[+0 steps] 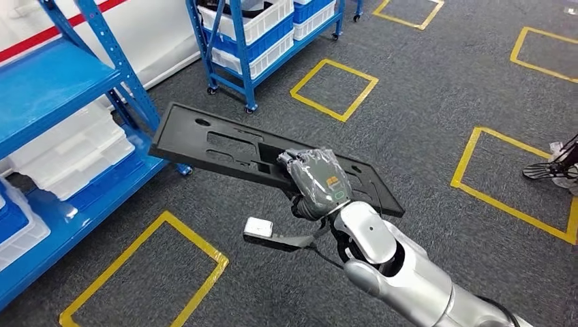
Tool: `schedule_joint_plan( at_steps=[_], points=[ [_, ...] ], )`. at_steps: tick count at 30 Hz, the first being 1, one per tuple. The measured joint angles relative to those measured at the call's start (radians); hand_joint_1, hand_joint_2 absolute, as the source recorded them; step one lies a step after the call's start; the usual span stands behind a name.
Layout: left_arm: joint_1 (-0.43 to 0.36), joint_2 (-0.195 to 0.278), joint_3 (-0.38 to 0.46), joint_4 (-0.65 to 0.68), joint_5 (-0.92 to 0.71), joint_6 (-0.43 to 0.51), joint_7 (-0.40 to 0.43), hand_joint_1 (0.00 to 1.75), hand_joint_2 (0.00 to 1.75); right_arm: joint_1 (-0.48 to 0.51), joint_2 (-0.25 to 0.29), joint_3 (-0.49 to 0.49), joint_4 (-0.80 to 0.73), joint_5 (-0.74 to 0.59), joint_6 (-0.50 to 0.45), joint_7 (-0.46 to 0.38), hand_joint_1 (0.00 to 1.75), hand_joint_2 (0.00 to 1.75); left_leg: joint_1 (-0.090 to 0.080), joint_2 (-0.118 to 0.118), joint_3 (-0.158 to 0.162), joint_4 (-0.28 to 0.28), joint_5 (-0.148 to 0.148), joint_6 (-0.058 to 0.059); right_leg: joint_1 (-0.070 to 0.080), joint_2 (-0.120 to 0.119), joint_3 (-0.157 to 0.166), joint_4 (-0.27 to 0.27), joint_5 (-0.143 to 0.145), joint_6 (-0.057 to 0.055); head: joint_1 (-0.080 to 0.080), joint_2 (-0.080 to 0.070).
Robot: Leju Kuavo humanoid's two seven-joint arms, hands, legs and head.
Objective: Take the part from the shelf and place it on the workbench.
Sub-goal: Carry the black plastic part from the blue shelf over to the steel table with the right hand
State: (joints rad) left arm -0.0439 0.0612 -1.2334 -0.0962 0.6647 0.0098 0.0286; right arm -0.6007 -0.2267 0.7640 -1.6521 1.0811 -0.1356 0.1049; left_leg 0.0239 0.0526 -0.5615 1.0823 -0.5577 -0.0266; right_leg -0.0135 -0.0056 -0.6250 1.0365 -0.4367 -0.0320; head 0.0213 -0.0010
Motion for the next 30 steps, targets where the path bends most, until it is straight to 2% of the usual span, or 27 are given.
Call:
schedule_joint_plan(
  at_steps=[2, 3, 4, 5, 6, 7, 8, 9, 10, 12, 13, 14, 16, 17, 18, 19, 20, 22, 24, 25, 27, 28, 30],
  points=[
    [0.0, -0.003, 0.023, -0.001, 0.033, 0.006, 0.003, 0.0, 1.75, 0.038, -0.048, 0.002, -0.059, -0.04, -0.022, -0.027, 1.75, 1.75, -0.002, -0.035, -0.065, 0.133, -0.06, 0.005, 0.006, 0.016, 0.001, -0.001, 0.0, -0.007, 0.0, 0.0],
    [0.0, -0.004, 0.034, -0.002, 0.046, 0.011, 0.005, 0.0, 1.75, 0.064, -0.08, 0.002, -0.092, -0.058, -0.034, -0.043, 1.75, 1.75, -0.003, -0.042, -0.092, 0.184, -0.072, 0.007, 0.009, 0.024, 0.002, 0.0, -0.002, -0.008, 0.0, 0.0],
    [0.0, -0.005, 0.044, -0.002, 0.06, 0.014, 0.006, 0.0, 1.75, 0.091, -0.113, 0.001, -0.121, -0.073, -0.044, -0.058, 1.75, 1.75, -0.004, -0.045, -0.105, 0.202, -0.063, 0.011, 0.012, 0.034, 0.003, 0.001, -0.003, -0.009, 0.0, 0.0],
    [0.0, -0.005, 0.055, -0.002, 0.075, 0.015, 0.007, 0.0, 1.75, 0.115, -0.144, -0.003, -0.144, -0.085, -0.051, -0.072, 1.75, 1.75, -0.004, -0.048, -0.1, 0.182, -0.036, 0.015, 0.014, 0.046, 0.004, 0.003, -0.003, -0.01, 0.0, 0.0],
    [0.001, -0.004, 0.066, -0.002, 0.092, 0.014, 0.009, 0.0, 1.75, 0.133, -0.169, -0.01, -0.16, -0.093, -0.054, -0.084, 1.75, 1.75, -0.004, -0.058, -0.079, 0.127, 0.004, 0.019, 0.014, 0.059, 0.005, 0.006, -0.004, -0.009, 0.0, 0.0],
    [0.003, -0.001, 0.079, -0.002, 0.111, 0.01, 0.011, 0.0, 1.75, 0.147, -0.19, -0.016, -0.172, -0.098, -0.054, -0.094, 1.75, 1.75, -0.004, -0.082, -0.053, 0.063, 0.037, 0.024, 0.014, 0.073, 0.004, 0.009, -0.006, -0.008, 0.0, 0.0],
    [0.005, 0.002, 0.093, -0.002, 0.126, 0.005, 0.014, 0.0, 1.75, 0.155, -0.204, -0.022, -0.178, -0.1, -0.053, -0.103, 1.75, 1.75, -0.003, -0.104, -0.031, 0.006, 0.058, 0.027, 0.014, 0.087, 0.0, 0.015, -0.006, -0.005, 0.0, 0.0],
    [0.005, 0.006, 0.107, -0.002, 0.138, 0.0, 0.016, 0.0, 1.75, 0.161, -0.214, -0.025, -0.182, -0.101, -0.052, -0.109, 1.75, 1.75, -0.004, -0.122, -0.015, -0.031, 0.067, 0.029, 0.012, 0.102, -0.005, 0.018, -0.006, 0.0, 0.0, 0.0],
    [0.005, 0.008, 0.119, -0.002, 0.146, -0.003, 0.017, 0.0, 1.75, 0.166, -0.222, -0.027, -0.185, -0.102, -0.052, -0.115, 1.75, 1.75, -0.005, -0.131, -0.008, -0.046, 0.065, 0.03, 0.008, 0.116, -0.011, 0.02, -0.004, 0.007, 0.0, 0.0],
    [0.0, 0.011, 0.138, -0.002, 0.159, -0.008, 0.019, 0.0, 1.75, 0.173, -0.234, -0.029, -0.19, -0.102, -0.049, -0.124, 1.75, 1.75, -0.007, -0.111, -0.001, -0.058, 0.069, 0.036, 0.002, 0.134, -0.018, 0.017, 0.003, 0.022, 0.0, 0.0],
    [-0.002, 0.012, 0.147, -0.002, 0.169, -0.011, 0.021, 0.0, 1.75, 0.172, -0.238, -0.03, -0.191, -0.102, -0.045, -0.128, 1.75, 1.75, -0.006, -0.099, 0.003, -0.066, 0.075, 0.041, 0.003, 0.123, -0.021, 0.023, -0.001, 0.028, 0.001, 0.0],
    [-0.002, 0.013, 0.157, -0.002, 0.18, -0.014, 0.023, 0.0, 1.75, 0.165, -0.238, -0.029, -0.192, -0.102, -0.038, -0.13, 1.75, 1.75, -0.005, -0.086, 0.007, -0.074, 0.08, 0.047, 0.004, 0.099, -0.03, 0.042, -0.015, 0.032, 0.001, 0.0],
    [-0.001, 0.016, 0.177, -0.002, 0.205, -0.024, 0.025, 0.0, 1.75, 0.14, -0.222, -0.019, -0.186, -0.1, -0.016, -0.123, 1.75, 1.75, -0.006, -0.059, 0.011, -0.082, 0.084, 0.053, 0.004, 0.039, -0.074, 0.139, -0.072, 0.039, 0.002, 0.0],
    [-0.001, 0.017, 0.187, -0.002, 0.215, -0.028, 0.025, 0.0, 1.75, 0.125, -0.206, -0.01, -0.18, -0.099, -0.004, -0.114, 1.75, 1.75, -0.008, -0.046, 0.011, -0.082, 0.084, 0.054, 0.001, 0.024, -0.104, 0.201, -0.103, 0.043, 0.002, 0.0],
    [-0.001, 0.019, 0.196, -0.002, 0.223, -0.032, 0.025, 0.0, 1.75, 0.113, -0.189, 0.0, -0.171, -0.097, 0.006, -0.104, 1.75, 1.75, -0.009, -0.032, 0.01, -0.081, 0.083, 0.054, -0.003, 0.016, -0.126, 0.251, -0.121, 0.046, 0.002, 0.0],
    [-0.001, 0.02, 0.203, -0.002, 0.228, -0.035, 0.025, 0.0, 1.75, 0.103, -0.172, 0.011, -0.162, -0.097, 0.013, -0.095, 1.75, 1.75, -0.009, -0.02, 0.01, -0.081, 0.082, 0.053, -0.007, 0.011, -0.133, 0.27, -0.121, 0.049, 0.002, 0.0],
    [-0.002, 0.02, 0.208, -0.002, 0.231, -0.037, 0.025, 0.0, 1.75, 0.096, -0.159, 0.02, -0.154, -0.097, 0.016, -0.089, 1.75, 1.75, -0.009, -0.009, 0.01, -0.08, 0.081, 0.052, -0.011, 0.006, -0.12, 0.252, -0.103, 0.052, 0.002, 0.0],
    [-0.003, 0.021, 0.215, -0.002, 0.234, -0.039, 0.025, 0.0, 1.75, 0.084, -0.137, 0.034, -0.142, -0.097, 0.018, -0.082, 1.75, 1.75, -0.009, 0.008, 0.013, -0.077, 0.076, 0.045, -0.015, -0.019, -0.05, 0.13, -0.049, 0.053, 0.002, 0.0],
    [-0.003, 0.022, 0.22, -0.002, 0.236, -0.04, 0.025, 0.0, 1.75, 0.072, -0.122, 0.043, -0.135, -0.097, 0.016, -0.077, 1.75, 1.75, -0.012, 0.02, 0.014, -0.072, 0.071, 0.033, -0.007, -0.043, 0.003, 0.032, -0.024, 0.045, 0.002, 0.0],
    [-0.003, 0.022, 0.223, -0.002, 0.239, -0.04, 0.025, 0.0, 1.75, 0.066, -0.115, 0.046, -0.133, -0.098, 0.016, -0.075, 1.75, 1.75, -0.013, 0.025, 0.015, -0.072, 0.069, 0.026, -0.002, -0.046, 0.01, 0.016, -0.026, 0.039, 0.002, 0.0],
    [-0.005, 0.024, 0.229, -0.002, 0.247, -0.04, 0.023, 0.0, 1.75, 0.057, -0.096, 0.052, -0.124, -0.101, 0.015, -0.068, 1.75, 1.75, -0.012, 0.037, 0.02, -0.076, 0.068, 0.013, 0.004, -0.03, 0.009, 0.012, -0.024, 0.025, 0.002, 0.0],
    [-0.006, 0.025, 0.231, -0.002, 0.25, -0.04, 0.021, 0.0, 1.75, 0.05, -0.081, 0.055, -0.116, -0.101, 0.016, -0.063, 1.75, 1.75, -0.01, 0.034, 0.021, -0.073, 0.062, 0.007, 0.004, -0.021, 0.011, 0.007, -0.021, 0.018, 0.002, 0.0],
    [-0.005, 0.03, 0.233, -0.002, 0.253, -0.04, 0.016, 0.0, 1.75, 0.032, -0.036, 0.066, -0.094, -0.099, 0.017, -0.053, 1.75, 1.75, -0.005, 0.001, -0.002, -0.019, 0.024, 0.001, 0.001, -0.002, 0.015, -0.005, -0.013, 0.001, 0.001, 0.0]
  ],
)
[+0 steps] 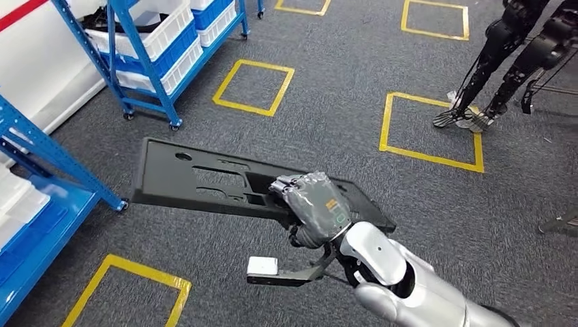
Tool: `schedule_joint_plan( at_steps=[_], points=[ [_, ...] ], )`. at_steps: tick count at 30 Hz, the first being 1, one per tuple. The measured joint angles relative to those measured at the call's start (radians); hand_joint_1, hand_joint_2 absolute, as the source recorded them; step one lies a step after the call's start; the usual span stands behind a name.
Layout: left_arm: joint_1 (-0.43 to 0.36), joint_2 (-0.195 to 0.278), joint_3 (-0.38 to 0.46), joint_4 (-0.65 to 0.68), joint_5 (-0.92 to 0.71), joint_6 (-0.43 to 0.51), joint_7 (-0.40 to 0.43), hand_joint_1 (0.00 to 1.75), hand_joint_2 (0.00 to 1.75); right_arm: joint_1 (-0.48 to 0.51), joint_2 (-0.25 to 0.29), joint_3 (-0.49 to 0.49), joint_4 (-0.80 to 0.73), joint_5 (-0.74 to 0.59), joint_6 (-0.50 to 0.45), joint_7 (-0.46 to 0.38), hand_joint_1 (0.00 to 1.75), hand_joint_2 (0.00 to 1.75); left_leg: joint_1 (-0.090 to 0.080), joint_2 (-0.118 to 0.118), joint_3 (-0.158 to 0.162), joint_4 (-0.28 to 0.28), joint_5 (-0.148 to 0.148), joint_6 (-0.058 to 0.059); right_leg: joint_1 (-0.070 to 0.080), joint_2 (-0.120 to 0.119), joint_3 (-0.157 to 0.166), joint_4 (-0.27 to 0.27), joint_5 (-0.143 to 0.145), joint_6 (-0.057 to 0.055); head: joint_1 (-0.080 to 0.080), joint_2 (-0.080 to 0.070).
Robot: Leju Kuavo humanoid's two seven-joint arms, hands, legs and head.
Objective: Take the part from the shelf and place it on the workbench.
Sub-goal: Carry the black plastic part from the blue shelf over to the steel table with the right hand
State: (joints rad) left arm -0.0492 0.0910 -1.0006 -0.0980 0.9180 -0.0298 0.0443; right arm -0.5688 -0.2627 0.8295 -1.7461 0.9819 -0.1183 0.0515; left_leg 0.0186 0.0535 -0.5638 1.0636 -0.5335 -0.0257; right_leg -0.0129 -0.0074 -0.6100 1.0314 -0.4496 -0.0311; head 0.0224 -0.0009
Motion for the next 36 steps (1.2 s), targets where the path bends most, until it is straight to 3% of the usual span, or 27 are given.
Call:
schedule_joint_plan(
  at_steps=[2, 3, 4, 5, 6, 8, 10, 12, 13, 15, 17, 18, 19, 20, 21, 23, 24, 26, 28, 30, 32, 34, 35, 36],
  points=[
    [0.001, 0.004, 0.001, 0.0, 0.0, 0.0, -0.003, 0.0, 1.75, -0.013, 0.043, 0.012, 0.022, 0.002, 0.001, 0.003, 1.75, 1.75, 0.001, -0.04, -0.065, 0.129, -0.062, -0.001, 0.002, 0.019, 0.0, -0.003, 0.002, -0.01, 0.0, 0.0],
    [0.001, 0.004, 0.001, 0.0, 0.0, 0.0, -0.003, 0.0, 1.75, -0.015, 0.057, 0.018, 0.031, 0.002, 0.001, 0.003, 1.75, 1.75, 0.001, -0.047, -0.098, 0.191, -0.082, -0.001, 0.005, 0.028, 0.001, -0.002, 0.001, -0.012, 0.0, 0.0],
    [0.001, 0.005, 0.002, 0.0, -0.002, 0.0, -0.003, 0.0, 1.75, -0.016, 0.067, 0.023, 0.039, 0.002, 0.002, 0.003, 1.75, 1.75, 0.001, -0.049, -0.119, 0.223, -0.082, -0.001, 0.008, 0.038, 0.001, -0.001, 0.001, -0.013, 0.0, 0.0],
    [0.001, 0.005, 0.001, 0.0, -0.003, 0.0, -0.004, 0.0, 1.75, -0.018, 0.074, 0.028, 0.046, 0.002, 0.003, 0.003, 1.75, 1.75, 0.001, -0.051, -0.122, 0.217, -0.063, 0.0, 0.01, 0.049, 0.001, 0.001, 0.0, -0.014, 0.0, 0.0],
    [0.003, 0.005, 0.001, 0.0, -0.005, 0.0, -0.006, 0.0, 1.75, -0.022, 0.08, 0.032, 0.052, 0.002, 0.003, 0.004, 1.75, 1.75, 0.001, -0.054, -0.107, 0.173, -0.027, 0.002, 0.01, 0.061, 0.002, 0.005, -0.002, -0.014, 0.0, 0.0],
    [0.007, 0.005, 0.001, 0.0, -0.01, 0.003, -0.01, 0.0, 1.75, -0.031, 0.092, 0.037, 0.062, 0.003, 0.003, 0.009, 1.75, 1.75, 0.002, -0.085, -0.054, 0.044, 0.04, 0.008, 0.011, 0.084, -0.001, 0.015, -0.007, -0.009, 0.0, 0.0],
    [0.006, 0.005, -0.001, 0.0, -0.018, 0.009, -0.018, 0.0, 1.75, -0.039, 0.102, 0.043, 0.069, 0.005, 0.004, 0.015, 1.75, 1.75, 0.002, -0.112, -0.024, -0.026, 0.059, 0.012, 0.009, 0.102, -0.01, 0.022, -0.008, 0.0, 0.0, 0.0],
    [-0.001, 0.005, -0.004, 0.0, -0.026, 0.015, -0.026, 0.0, 1.75, -0.041, 0.107, 0.048, 0.073, 0.006, 0.004, 0.021, 1.75, 1.75, 0.0, -0.106, -0.019, -0.035, 0.057, 0.018, 0.007, 0.117, -0.016, 0.021, -0.005, 0.011, 0.0, 0.0],
    [-0.004, 0.005, -0.005, 0.0, -0.027, 0.017, -0.03, 0.0, 1.75, -0.041, 0.107, 0.05, 0.074, 0.006, 0.004, 0.024, 1.75, 1.75, 0.001, -0.097, -0.016, -0.041, 0.061, 0.023, 0.007, 0.114, -0.016, 0.023, -0.006, 0.016, 0.0, 0.0],
    [-0.006, 0.006, -0.008, 0.0, -0.031, 0.019, -0.037, 0.0, 1.75, -0.044, 0.107, 0.05, 0.075, 0.003, 0.005, 0.031, 1.75, 1.75, 0.004, -0.075, -0.008, -0.053, 0.066, 0.037, 0.011, 0.076, -0.036, 0.067, -0.035, 0.025, 0.002, 0.0],
    [-0.004, 0.008, -0.013, 0.0, -0.037, 0.02, -0.04, 0.0, 1.75, -0.046, 0.107, 0.05, 0.076, -0.003, 0.007, 0.034, 1.75, 1.75, 0.001, -0.051, -0.004, -0.057, 0.066, 0.045, 0.009, 0.03, -0.092, 0.182, -0.095, 0.031, 0.003, 0.0],
    [-0.003, 0.01, -0.017, 0.0, -0.039, 0.02, -0.04, 0.0, 1.75, -0.045, 0.106, 0.05, 0.076, -0.006, 0.008, 0.035, 1.75, 1.75, 0.0, -0.04, -0.004, -0.057, 0.065, 0.047, 0.006, 0.021, -0.123, 0.243, -0.118, 0.034, 0.003, 0.0],
    [-0.004, 0.012, -0.02, 0.0, -0.041, 0.019, -0.039, 0.0, 1.75, -0.044, 0.105, 0.05, 0.077, -0.008, 0.009, 0.034, 1.75, 1.75, -0.001, -0.029, -0.003, -0.057, 0.063, 0.047, 0.003, 0.017, -0.144, 0.282, -0.128, 0.037, 0.003, 0.0],
    [-0.004, 0.013, -0.022, 0.0, -0.041, 0.018, -0.038, 0.0, 1.75, -0.044, 0.104, 0.05, 0.078, -0.009, 0.01, 0.034, 1.75, 1.75, -0.001, -0.018, -0.002, -0.057, 0.062, 0.047, 0.001, 0.014, -0.146, 0.284, -0.116, 0.039, 0.003, 0.0],
    [-0.004, 0.014, -0.024, 0.0, -0.04, 0.017, -0.038, 0.0, 1.75, -0.044, 0.102, 0.05, 0.078, -0.01, 0.011, 0.033, 1.75, 1.75, -0.001, -0.007, 0.0, -0.056, 0.059, 0.046, -0.001, 0.008, -0.128, 0.247, -0.089, 0.039, 0.003, 0.0],
    [-0.004, 0.014, -0.026, 0.0, -0.034, 0.013, -0.035, 0.0, 1.75, -0.046, 0.099, 0.049, 0.079, -0.009, 0.011, 0.032, 1.75, 1.75, -0.002, 0.011, 0.008, -0.055, 0.051, 0.039, 0.002, -0.026, -0.055, 0.11, -0.027, 0.036, 0.004, 0.0],
    [-0.003, 0.014, -0.026, 0.0, -0.03, 0.011, -0.033, 0.0, 1.75, -0.048, 0.098, 0.049, 0.079, -0.009, 0.011, 0.032, 1.75, 1.75, -0.004, 0.018, 0.011, -0.053, 0.048, 0.035, 0.006, -0.042, -0.027, 0.056, -0.01, 0.031, 0.003, 0.0],
    [-0.002, 0.014, -0.026, 0.0, -0.023, 0.009, -0.03, 0.0, 1.75, -0.052, 0.096, 0.048, 0.079, -0.009, 0.011, 0.031, 1.75, 1.75, -0.008, 0.034, 0.015, -0.052, 0.042, 0.024, 0.017, -0.053, -0.01, 0.017, -0.009, 0.023, 0.003, 0.0],
    [-0.004, 0.014, -0.026, 0.0, -0.02, 0.009, -0.029, 0.0, 1.75, -0.054, 0.093, 0.047, 0.079, -0.009, 0.011, 0.031, 1.75, 1.75, -0.006, 0.045, 0.02, -0.053, 0.036, 0.014, 0.017, -0.032, -0.01, 0.01, -0.006, 0.011, 0.003, 0.0],
    [-0.003, 0.014, -0.026, 0.0, -0.019, 0.009, -0.028, 0.0, 1.75, -0.057, 0.091, 0.047, 0.079, -0.009, 0.012, 0.031, 1.75, 1.75, -0.001, 0.013, 0.008, -0.017, 0.007, 0.006, 0.012, -0.013, -0.005, 0.001, -0.001, -0.003, 0.003, 0.0],
    [0.0, 0.015, -0.026, 0.0, -0.019, 0.009, -0.027, 0.0, 1.75, -0.06, 0.09, 0.046, 0.08, -0.008, 0.012, 0.031, 1.75, 1.75, 0.002, -0.033, -0.046, 0.096, -0.052, 0.003, 0.01, 0.005, -0.002, -0.002, 0.0, -0.013, 0.002, 0.0],
    [0.002, 0.015, -0.026, 0.0, -0.019, 0.009, -0.027, 0.0, 1.75, -0.06, 0.09, 0.047, 0.081, -0.008, 0.012, 0.031, 1.75, 1.75, 0.002, -0.047, -0.112, 0.218, -0.092, 0.001, 0.013, 0.028, -0.001, -0.001, -0.001, -0.016, 0.002, 0.0],
    [0.003, 0.015, -0.026, 0.0, -0.019, 0.009, -0.026, 0.0, 1.75, -0.06, 0.09, 0.047, 0.082, -0.008, 0.012, 0.031, 1.75, 1.75, 0.002, -0.048, -0.127, 0.238, -0.084, 0.001, 0.015, 0.04, 0.0, 0.0, -0.002, -0.017, 0.002, 0.0],
    [0.003, 0.015, -0.026, 0.0, -0.019, 0.009, -0.026, 0.0, 1.75, -0.06, 0.09, 0.047, 0.083, -0.008, 0.012, 0.031, 1.75, 1.75, 0.002, -0.05, -0.123, 0.216, -0.056, 0.002, 0.015, 0.053, 0.001, 0.002, -0.003, -0.017, 0.002, 0.0]
  ],
)
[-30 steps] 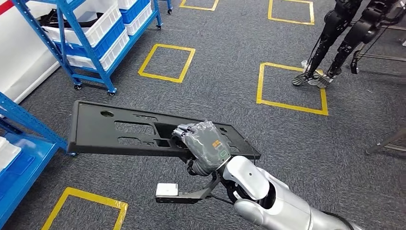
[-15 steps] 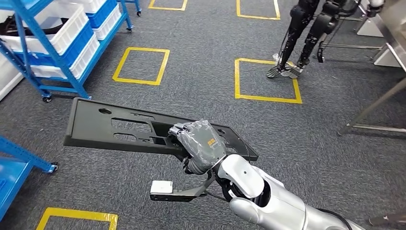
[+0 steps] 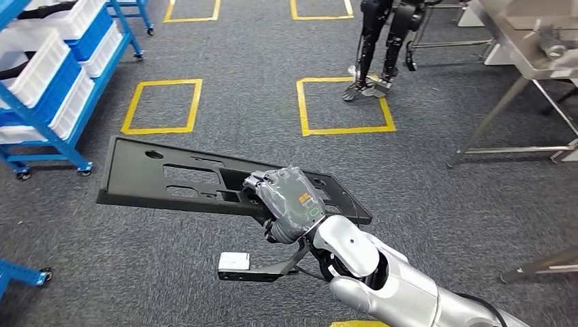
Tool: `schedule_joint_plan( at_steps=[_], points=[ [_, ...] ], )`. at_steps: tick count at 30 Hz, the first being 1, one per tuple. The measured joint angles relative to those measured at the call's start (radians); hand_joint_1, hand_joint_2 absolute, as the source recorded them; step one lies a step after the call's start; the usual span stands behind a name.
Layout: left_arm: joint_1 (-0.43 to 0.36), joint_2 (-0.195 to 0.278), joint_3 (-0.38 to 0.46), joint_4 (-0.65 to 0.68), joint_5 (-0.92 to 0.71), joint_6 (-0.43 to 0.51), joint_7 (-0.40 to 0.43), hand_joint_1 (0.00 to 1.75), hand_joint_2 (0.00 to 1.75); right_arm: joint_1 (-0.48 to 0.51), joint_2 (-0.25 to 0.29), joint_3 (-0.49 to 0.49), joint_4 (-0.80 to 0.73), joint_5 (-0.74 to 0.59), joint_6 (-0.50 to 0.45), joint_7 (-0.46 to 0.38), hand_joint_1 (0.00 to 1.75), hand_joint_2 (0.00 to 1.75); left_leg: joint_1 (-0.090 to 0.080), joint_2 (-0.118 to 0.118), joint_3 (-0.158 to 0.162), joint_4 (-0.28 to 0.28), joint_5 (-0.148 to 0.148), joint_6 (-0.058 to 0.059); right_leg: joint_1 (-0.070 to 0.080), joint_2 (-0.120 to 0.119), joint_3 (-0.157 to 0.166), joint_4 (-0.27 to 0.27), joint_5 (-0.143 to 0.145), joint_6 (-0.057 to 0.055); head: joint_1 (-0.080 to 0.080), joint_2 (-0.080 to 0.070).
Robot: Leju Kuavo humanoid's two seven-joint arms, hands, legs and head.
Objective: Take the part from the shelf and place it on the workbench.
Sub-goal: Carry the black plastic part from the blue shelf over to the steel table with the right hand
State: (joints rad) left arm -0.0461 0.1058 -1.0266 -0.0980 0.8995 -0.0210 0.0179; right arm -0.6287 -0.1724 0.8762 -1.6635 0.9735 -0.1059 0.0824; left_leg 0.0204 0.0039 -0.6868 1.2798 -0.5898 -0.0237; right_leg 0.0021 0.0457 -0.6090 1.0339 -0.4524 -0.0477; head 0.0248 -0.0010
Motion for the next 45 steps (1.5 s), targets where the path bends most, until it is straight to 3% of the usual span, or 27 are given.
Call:
schedule_joint_plan(
  at_steps=[1, 3, 5, 7, 9, 11, 13, 14, 15, 18, 20, 22, 23, 25, 27, 29, 30, 31, 33, 35, 37, 38, 40, 42, 43, 44, 45],
  points=[
    [0.001, 0.0, 0.0, 0.0, 0.0, 0.0, 0.0, 0.0, 1.75, 0.0, 0.0, 0.0, 0.0, 0.0, 0.0, 0.0, 1.75, 1.75, 0.0, -0.006, 0.021, -0.055, 0.041, 0.002, -0.001, 0.013, 0.001, 0.003, -0.002, 0.001, 0.0, 0.0],
    [0.005, 0.001, 0.0, 0.0, 0.0, 0.0, 0.0, 0.0, 1.75, -0.001, 0.0, 0.0, 0.0, 0.0, 0.0, 0.0, 1.75, 1.75, 0.002, -0.043, 0.073, -0.183, 0.1, 0.006, -0.002, 0.036, -0.001, 0.013, -0.008, 0.009, 0.0, 0.0],
    [0.005, 0.001, 0.0, 0.0, 0.0, 0.0, 0.0, 0.0, 1.75, 0.0, 0.0, 0.0, 0.001, 0.0, 0.0, 0.0, 1.75, 1.75, 0.0, -0.068, 0.098, -0.24, 0.111, 0.011, -0.005, 0.054, -0.01, 0.021, -0.01, 0.02, 0.0, 0.0],
    [0.0, 0.001, 0.0, 0.0, 0.001, 0.0, 0.0, 0.0, 1.75, 0.0, -0.001, 0.0, 0.001, 0.0, 0.0, 0.0, 1.75, 1.75, -0.002, -0.054, 0.102, -0.248, 0.113, 0.02, -0.008, 0.069, -0.016, 0.02, -0.007, 0.032, 0.0, 0.0],
    [-0.001, 0.001, 0.0, 0.0, 0.003, 0.0, 0.0, 0.0, 1.75, -0.001, -0.003, 0.0, 0.001, 0.0, 0.0, 0.0, 1.75, 1.75, 0.0, -0.032, 0.109, -0.261, 0.119, 0.036, -0.005, 0.041, -0.027, 0.045, -0.025, 0.04, 0.001, 0.0],
    [0.002, 0.001, 0.0, 0.0, 0.007, 0.003, 0.0, 0.0, 1.75, -0.003, -0.008, -0.001, 0.0, 0.001, -0.001, 0.0, 1.75, 1.75, -0.001, -0.008, 0.114, -0.269, 0.122, 0.048, -0.004, -0.012, -0.072, 0.141, -0.078, 0.047, 0.002, 0.0],
    [0.006, -0.001, 0.0, 0.0, 0.01, 0.011, -0.001, 0.0, 1.75, 0.001, -0.031, -0.004, -0.007, -0.006, -0.005, -0.004, 1.75, 1.75, -0.004, 0.013, 0.115, -0.269, 0.12, 0.052, -0.01, -0.034, -0.129, 0.253, -0.121, 0.052, 0.002, 0.0],
    [0.006, -0.003, 0.0, 0.0, 0.011, 0.017, -0.003, 0.0, 1.75, 0.007, -0.054, -0.008, -0.018, -0.015, -0.009, -0.01, 1.75, 1.75, -0.004, 0.023, 0.115, -0.268, 0.119, 0.052, -0.013, -0.038, -0.141, 0.275, -0.12, 0.055, 0.002, 0.0],
    [0.006, -0.006, 0.0, 0.0, 0.015, 0.023, -0.008, 0.0, 1.75, 0.016, -0.083, -0.016, -0.034, -0.027, -0.011, -0.021, 1.75, 1.75, -0.004, 0.03, 0.116, -0.267, 0.117, 0.052, -0.016, -0.042, -0.133, 0.258, -0.101, 0.057, 0.002, 0.0],
    [0.009, -0.012, 0.003, 0.0, 0.046, 0.025, -0.023, 0.0, 1.75, 0.033, -0.153, -0.05, -0.078, -0.04, -0.003, -0.05, 1.75, 1.75, -0.006, 0.053, 0.124, -0.264, 0.107, 0.045, -0.01, -0.083, -0.038, 0.071, -0.017, 0.05, 0.003, 0.0],
    [0.012, -0.01, 0.009, 0.0, 0.07, 0.008, -0.025, 0.0, 1.75, 0.016, -0.143, -0.059, -0.079, -0.02, 0.024, -0.046, 1.75, 1.75, -0.008, 0.076, 0.128, -0.265, 0.1, 0.034, 0.001, -0.095, -0.009, 0.009, -0.003, 0.04, 0.003, 0.0],
    [0.006, -0.008, 0.014, 0.0, 0.084, -0.007, -0.019, 0.0, 1.75, -0.017, -0.095, -0.05, -0.056, 0.0, 0.048, -0.029, 1.75, 1.75, -0.009, 0.098, 0.135, -0.268, 0.096, 0.022, 0.002, -0.07, -0.011, 0.006, 0.0, 0.033, 0.002, 0.0],
    [0.002, -0.009, 0.016, 0.0, 0.088, -0.01, -0.015, 0.0, 1.75, -0.034, -0.069, -0.044, -0.042, 0.006, 0.053, -0.02, 1.75, 1.75, -0.008, 0.094, 0.138, -0.264, 0.091, 0.017, -0.001, -0.059, -0.009, 0.002, 0.002, 0.029, 0.002, 0.0],
    [-0.003, -0.01, 0.021, 0.001, 0.094, -0.009, -0.014, 0.0, 1.75, -0.063, -0.031, -0.034, -0.02, 0.01, 0.054, -0.011, 1.75, 1.75, -0.005, 0.052, 0.118, -0.213, 0.055, 0.009, -0.007, -0.046, -0.004, -0.004, 0.005, 0.017, 0.002, 0.0],
    [0.0, -0.01, 0.025, 0.001, 0.1, -0.007, -0.02, 0.0, 1.75, -0.079, -0.011, -0.025, -0.008, 0.011, 0.053, -0.009, 1.75, 1.75, -0.003, 0.01, 0.056, -0.087, -0.009, 0.007, -0.006, -0.035, -0.003, -0.006, 0.004, 0.008, 0.001, 0.0],
    [0.005, -0.011, 0.027, 0.001, 0.105, -0.006, -0.03, 0.0, 1.75, -0.082, -0.003, -0.016, 0.0, 0.01, 0.052, -0.009, 1.75, 1.75, -0.003, 0.002, 0.001, 0.012, -0.035, 0.006, -0.003, -0.017, -0.002, -0.004, 0.003, 0.006, 0.002, 0.0],
    [0.007, -0.011, 0.027, 0.002, 0.106, -0.005, -0.034, 0.0, 1.75, -0.082, -0.003, -0.012, 0.003, 0.01, 0.052, -0.008, 1.75, 1.75, -0.003, 0.001, -0.002, 0.01, -0.018, 0.007, -0.002, -0.005, -0.002, -0.002, 0.002, 0.006, 0.002, 0.0],
    [0.01, -0.011, 0.027, 0.002, 0.106, -0.005, -0.037, 0.0, 1.75, -0.082, -0.003, -0.009, 0.007, 0.01, 0.051, -0.008, 1.75, 1.75, -0.003, -0.003, 0.013, -0.031, 0.017, 0.008, -0.002, 0.007, -0.002, 0.001, 0.001, 0.007, 0.002, 0.0],
    [0.014, -0.011, 0.027, 0.003, 0.105, -0.005, -0.04, 0.0, 1.75, -0.083, -0.003, -0.007, 0.012, 0.009, 0.049, -0.006, 1.75, 1.75, 0.0, -0.035, 0.068, -0.162, 0.087, 0.011, -0.003, 0.03, -0.004, 0.01, -0.004, 0.013, 0.002, 0.0],
    [0.016, -0.012, 0.027, 0.004, 0.103, -0.003, -0.043, 0.0, 1.75, -0.079, -0.014, -0.008, 0.013, 0.008, 0.039, -0.003, 1.75, 1.75, 0.0, -0.067, 0.101, -0.236, 0.108, 0.015, -0.005, 0.049, -0.012, 0.018, -0.006, 0.023, 0.002, 0.0],
    [0.012, -0.018, 0.025, 0.005, 0.1, 0.007, -0.046, 0.0, 1.75, -0.062, -0.057, -0.018, -0.002, -0.01, 0.019, -0.014, 1.75, 1.75, -0.002, -0.064, 0.107, -0.246, 0.107, 0.021, -0.007, 0.066, -0.017, 0.015, -0.002, 0.035, 0.002, 0.0],
    [0.011, -0.023, 0.024, 0.005, 0.099, 0.012, -0.047, 0.0, 1.75, -0.049, -0.091, -0.031, -0.016, -0.025, 0.009, -0.027, 1.75, 1.75, -0.001, -0.055, 0.109, -0.25, 0.11, 0.027, -0.008, 0.065, -0.016, 0.016, -0.003, 0.041, 0.002, 0.0],
    [0.012, -0.032, 0.022, 0.007, 0.098, 0.02, -0.047, 0.0, 1.75, -0.024, -0.156, -0.067, -0.045, -0.05, -0.003, -0.056, 1.75, 1.75, 0.002, -0.036, 0.115, -0.262, 0.116, 0.043, -0.006, 0.028, -0.033, 0.053, -0.029, 0.053, 0.004, 0.0],
    [0.018, -0.036, 0.019, 0.009, 0.099, 0.023, -0.047, 0.0, 1.75, -0.008, -0.198, -0.104, -0.06, -0.056, -0.004, -0.068, 1.75, 1.75, -0.001, -0.012, 0.118, -0.267, 0.116, 0.053, -0.006, -0.02, -0.088, 0.164, -0.087, 0.061, 0.006, 0.0],
    [0.021, -0.037, 0.018, 0.011, 0.1, 0.023, -0.047, 0.0, 1.75, -0.001, -0.213, -0.116, -0.064, -0.056, -0.002, -0.07, 1.75, 1.75, -0.003, 0.003, 0.118, -0.266, 0.114, 0.055, -0.007, -0.03, -0.122, 0.227, -0.112, 0.065, 0.006, 0.0],
    [0.022, -0.038, 0.016, 0.012, 0.101, 0.023, -0.047, 0.0, 1.75, 0.009, -0.226, -0.125, -0.069, -0.056, -0.002, -0.07, 1.75, 1.75, -0.004, 0.017, 0.119, -0.266, 0.112, 0.057, -0.009, -0.035, -0.146, 0.27, -0.122, 0.067, 0.005, 0.0],
    [0.021, -0.04, 0.014, 0.012, 0.102, 0.023, -0.047, 0.0, 1.75, 0.02, -0.241, -0.133, -0.076, -0.058, -0.002, -0.07, 1.75, 1.75, -0.004, 0.031, 0.12, -0.266, 0.11, 0.057, -0.01, -0.039, -0.152, 0.28, -0.114, 0.069, 0.005, 0.0]
  ],
)
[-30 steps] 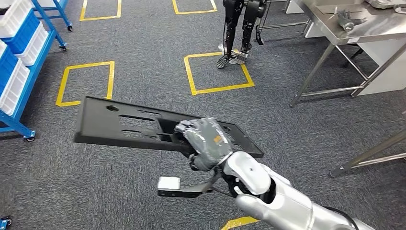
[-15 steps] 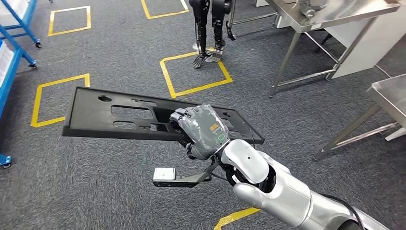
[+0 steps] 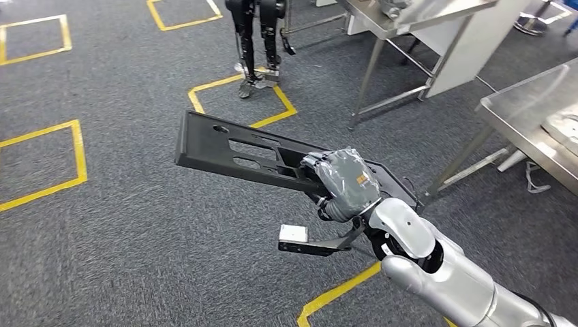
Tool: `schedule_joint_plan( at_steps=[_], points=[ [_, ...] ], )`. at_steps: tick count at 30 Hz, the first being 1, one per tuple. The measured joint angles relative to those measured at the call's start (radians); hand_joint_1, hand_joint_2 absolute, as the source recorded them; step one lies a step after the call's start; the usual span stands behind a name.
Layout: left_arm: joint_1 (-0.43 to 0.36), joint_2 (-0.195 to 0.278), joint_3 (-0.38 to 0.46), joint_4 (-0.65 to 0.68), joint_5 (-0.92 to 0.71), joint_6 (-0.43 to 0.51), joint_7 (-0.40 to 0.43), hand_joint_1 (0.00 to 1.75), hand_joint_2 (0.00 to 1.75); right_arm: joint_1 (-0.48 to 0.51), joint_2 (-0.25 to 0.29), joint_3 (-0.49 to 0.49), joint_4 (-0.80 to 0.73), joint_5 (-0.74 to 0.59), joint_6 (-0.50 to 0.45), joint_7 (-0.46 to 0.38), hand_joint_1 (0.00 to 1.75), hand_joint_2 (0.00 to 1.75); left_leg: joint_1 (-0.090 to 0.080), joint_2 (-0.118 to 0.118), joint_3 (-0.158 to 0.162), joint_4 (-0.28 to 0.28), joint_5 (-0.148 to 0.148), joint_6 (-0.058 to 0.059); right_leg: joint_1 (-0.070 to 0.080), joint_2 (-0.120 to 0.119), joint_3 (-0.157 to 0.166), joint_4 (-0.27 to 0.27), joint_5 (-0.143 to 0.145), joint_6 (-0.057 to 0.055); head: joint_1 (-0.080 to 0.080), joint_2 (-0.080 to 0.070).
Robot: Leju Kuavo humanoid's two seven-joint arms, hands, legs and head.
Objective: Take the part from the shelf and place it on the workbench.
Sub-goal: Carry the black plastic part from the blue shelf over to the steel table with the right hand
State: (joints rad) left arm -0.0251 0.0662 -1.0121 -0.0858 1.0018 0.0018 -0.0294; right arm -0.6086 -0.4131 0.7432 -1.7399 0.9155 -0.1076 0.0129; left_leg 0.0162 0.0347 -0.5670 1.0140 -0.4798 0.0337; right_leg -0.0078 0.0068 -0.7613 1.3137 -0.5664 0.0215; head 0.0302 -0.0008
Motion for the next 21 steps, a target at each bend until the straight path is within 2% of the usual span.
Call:
schedule_joint_plan(
  at_steps=[1, 2, 4, 5, 6, 8, 9, 11, 12, 13, 14, 15, 16, 17, 18, 19, 20, 21],
  points=[
    [-0.002, -0.001, -0.002, 0.0, 0.002, 0.0, 0.0, 0.0, 1.75, 0.012, -0.018, -0.009, -0.009, -0.004, 0.0, -0.002, 1.75, 1.75, 0.0, 0.011, 0.002, 0.001, -0.003, 0.0, -0.001, -0.005, 0.016, -0.032, 0.027, 0.001, 0.0, 0.0],
    [-0.004, -0.002, -0.005, 0.001, 0.005, -0.002, 0.0, 0.0, 1.75, 0.024, -0.04, -0.022, -0.021, -0.012, 0.0, -0.008, 1.75, 1.75, 0.0, 0.021, 0.006, 0.001, -0.006, -0.002, -0.001, -0.016, 0.049, -0.096, 0.064, 0.0, 0.0, 0.0],
    [-0.007, -0.002, -0.008, 0.001, 0.013, -0.009, 0.005, 0.0, 1.75, 0.039, -0.081, -0.055, -0.042, -0.024, 0.002, -0.025, 1.75, 1.75, -0.004, 0.036, 0.013, 0.003, -0.014, -0.008, 0.006, -0.057, 0.118, -0.227, 0.111, -0.008, 0.0, 0.0],
    [-0.007, -0.001, -0.009, 0.001, 0.018, -0.014, 0.008, 0.0, 1.75, 0.042, -0.097, -0.071, -0.048, -0.027, 0.005, -0.034, 1.75, 1.75, -0.007, 0.044, 0.016, 0.003, -0.018, -0.012, 0.011, -0.069, 0.136, -0.262, 0.118, -0.014, 0.0, 0.0],
    [-0.008, -0.001, -0.009, 0.002, 0.022, -0.017, 0.012, 0.0, 1.75, 0.042, -0.109, -0.084, -0.052, -0.027, 0.009, -0.039, 1.75, 1.75, -0.01, 0.053, 0.019, 0.002, -0.021, -0.016, 0.015, -0.072, 0.14, -0.275, 0.116, -0.019, 0.0, 0.0],
    [-0.01, 0.0, -0.009, 0.002, 0.029, -0.021, 0.017, 0.0, 1.75, 0.042, -0.127, -0.102, -0.057, -0.027, 0.017, -0.048, 1.75, 1.75, -0.011, 0.069, 0.024, 0.0, -0.027, -0.025, 0.013, -0.048, 0.139, -0.279, 0.119, -0.027, 0.0, 0.0],
    [-0.011, 0.001, -0.009, 0.002, 0.034, -0.023, 0.019, 0.0, 1.75, 0.04, -0.133, -0.108, -0.059, -0.026, 0.022, -0.051, 1.75, 1.75, -0.011, 0.06, 0.024, 0.008, -0.036, -0.03, 0.009, -0.038, 0.142, -0.284, 0.121, -0.033, -0.001, 0.0],
    [-0.013, 0.002, -0.009, 0.003, 0.042, -0.025, 0.02, 0.0, 1.75, 0.031, -0.139, -0.117, -0.062, -0.024, 0.033, -0.054, 1.75, 1.75, -0.008, 0.015, -0.006, 0.077, -0.081, -0.036, 0.002, -0.018, 0.147, -0.291, 0.124, -0.045, -0.001, 0.0],
    [-0.013, 0.002, -0.009, 0.003, 0.046, -0.026, 0.02, 0.0, 1.75, 0.024, -0.139, -0.12, -0.063, -0.022, 0.04, -0.054, 1.75, 1.75, -0.007, -0.01, -0.036, 0.141, -0.112, -0.037, 0.002, -0.009, 0.148, -0.292, 0.124, -0.049, -0.002, 0.0],
    [-0.013, 0.002, -0.009, 0.003, 0.048, -0.027, 0.019, 0.0, 1.75, 0.017, -0.139, -0.121, -0.062, -0.021, 0.047, -0.053, 1.75, 1.75, -0.007, -0.022, -0.072, 0.21, -0.14, -0.038, 0.003, 0.002, 0.148, -0.291, 0.124, -0.051, -0.002, 0.0],
    [-0.013, 0.002, -0.009, 0.003, 0.05, -0.028, 0.019, 0.0, 1.75, 0.012, -0.139, -0.121, -0.062, -0.021, 0.053, -0.052, 1.75, 1.75, -0.007, -0.027, -0.102, 0.265, -0.154, -0.038, 0.004, 0.014, 0.148, -0.29, 0.123, -0.053, -0.002, 0.0],
    [-0.013, 0.002, -0.009, 0.003, 0.051, -0.029, 0.02, 0.0, 1.75, 0.008, -0.139, -0.121, -0.061, -0.021, 0.057, -0.052, 1.75, 1.75, -0.007, -0.029, -0.118, 0.285, -0.148, -0.038, 0.004, 0.027, 0.149, -0.288, 0.122, -0.053, -0.002, 0.0],
    [-0.014, 0.003, -0.009, 0.003, 0.052, -0.029, 0.02, 0.0, 1.75, 0.004, -0.139, -0.121, -0.06, -0.021, 0.059, -0.052, 1.75, 1.75, -0.007, -0.031, -0.116, 0.267, -0.121, -0.037, 0.004, 0.04, 0.149, -0.286, 0.121, -0.053, -0.002, 0.0],
    [-0.014, 0.003, -0.01, 0.003, 0.052, -0.029, 0.02, 0.0, 1.75, -0.001, -0.139, -0.121, -0.06, -0.021, 0.06, -0.052, 1.75, 1.75, -0.006, -0.037, -0.097, 0.214, -0.081, -0.035, 0.003, 0.053, 0.15, -0.284, 0.12, -0.051, -0.002, 0.0],
    [-0.014, 0.004, -0.01, 0.004, 0.052, -0.029, 0.02, 0.0, 1.75, -0.007, -0.139, -0.121, -0.059, -0.021, 0.06, -0.051, 1.75, 1.75, -0.006, -0.054, -0.07, 0.144, -0.042, -0.032, 0.002, 0.065, 0.15, -0.281, 0.118, -0.048, -0.002, 0.0],
    [-0.014, 0.004, -0.011, 0.004, 0.052, -0.029, 0.02, 0.0, 1.75, -0.013, -0.139, -0.121, -0.058, -0.021, 0.06, -0.05, 1.75, 1.75, -0.005, -0.073, -0.045, 0.083, -0.016, -0.029, 0.002, 0.075, 0.148, -0.276, 0.116, -0.045, -0.002, 0.0],
    [-0.014, 0.005, -0.012, 0.004, 0.052, -0.029, 0.02, 0.0, 1.75, -0.019, -0.139, -0.122, -0.058, -0.021, 0.061, -0.049, 1.75, 1.75, -0.005, -0.087, -0.027, 0.042, -0.002, -0.027, 0.002, 0.084, 0.145, -0.274, 0.115, -0.04, -0.002, 0.0],
    [-0.016, 0.005, -0.013, 0.005, 0.052, -0.029, 0.02, 0.0, 1.75, -0.022, -0.14, -0.122, -0.056, -0.021, 0.062, -0.048, 1.75, 1.75, -0.005, -0.096, -0.019, 0.022, 0.0, -0.025, 0.0, 0.092, 0.141, -0.273, 0.116, -0.035, -0.002, 0.0]
  ],
)
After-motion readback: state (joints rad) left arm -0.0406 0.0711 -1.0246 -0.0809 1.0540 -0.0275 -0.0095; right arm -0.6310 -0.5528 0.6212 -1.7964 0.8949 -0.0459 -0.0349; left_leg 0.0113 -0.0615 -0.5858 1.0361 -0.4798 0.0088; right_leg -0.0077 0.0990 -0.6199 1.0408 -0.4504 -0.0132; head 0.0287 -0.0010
